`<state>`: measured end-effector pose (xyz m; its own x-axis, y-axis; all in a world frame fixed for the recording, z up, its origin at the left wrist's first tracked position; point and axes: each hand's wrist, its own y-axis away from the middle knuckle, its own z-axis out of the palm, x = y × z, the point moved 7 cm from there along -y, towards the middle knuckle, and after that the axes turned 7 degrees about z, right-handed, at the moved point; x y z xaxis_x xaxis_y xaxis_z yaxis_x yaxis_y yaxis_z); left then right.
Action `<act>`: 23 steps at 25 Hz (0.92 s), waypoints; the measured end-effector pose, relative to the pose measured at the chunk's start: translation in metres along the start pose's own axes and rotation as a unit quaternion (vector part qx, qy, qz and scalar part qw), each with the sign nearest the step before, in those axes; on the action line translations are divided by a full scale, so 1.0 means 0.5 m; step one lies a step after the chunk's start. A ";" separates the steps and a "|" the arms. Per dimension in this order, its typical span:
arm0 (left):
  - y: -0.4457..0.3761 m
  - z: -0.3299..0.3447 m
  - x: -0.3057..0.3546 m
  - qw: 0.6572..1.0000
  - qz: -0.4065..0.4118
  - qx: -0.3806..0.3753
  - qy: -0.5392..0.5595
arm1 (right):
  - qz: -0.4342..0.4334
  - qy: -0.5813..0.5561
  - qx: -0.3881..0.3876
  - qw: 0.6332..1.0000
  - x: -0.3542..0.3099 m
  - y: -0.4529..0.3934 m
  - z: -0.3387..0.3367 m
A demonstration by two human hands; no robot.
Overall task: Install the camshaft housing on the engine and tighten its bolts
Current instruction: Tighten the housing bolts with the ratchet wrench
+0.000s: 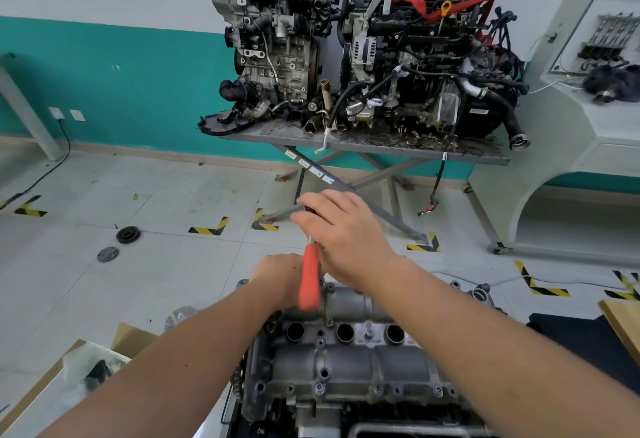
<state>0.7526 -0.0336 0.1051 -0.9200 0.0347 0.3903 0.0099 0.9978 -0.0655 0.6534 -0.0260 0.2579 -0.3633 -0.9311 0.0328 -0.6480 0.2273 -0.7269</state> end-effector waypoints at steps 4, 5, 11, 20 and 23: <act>-0.012 -0.011 0.013 0.997 0.033 0.067 -0.024 | -0.109 0.135 -0.170 0.970 0.003 -0.021 0.018; -0.015 -0.004 0.009 0.995 0.040 0.039 -0.082 | -0.143 0.143 -0.203 0.958 0.006 -0.027 0.016; -0.009 -0.003 0.004 0.992 0.016 -0.018 -0.124 | -0.125 0.156 -0.310 0.929 0.003 -0.076 0.032; -0.009 -0.006 0.005 0.989 0.007 -0.049 -0.140 | 0.643 -0.599 -0.133 0.458 0.070 -0.018 0.092; -0.008 -0.005 0.005 0.990 0.009 -0.059 -0.125 | 0.617 -0.741 0.048 0.260 0.072 0.015 0.105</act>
<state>0.7512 -0.0372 0.1084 -0.9873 0.0531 0.1499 0.0602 0.9972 0.0436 0.6709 -0.0730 0.2177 0.4483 0.7303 -0.5154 -0.6053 0.6723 0.4262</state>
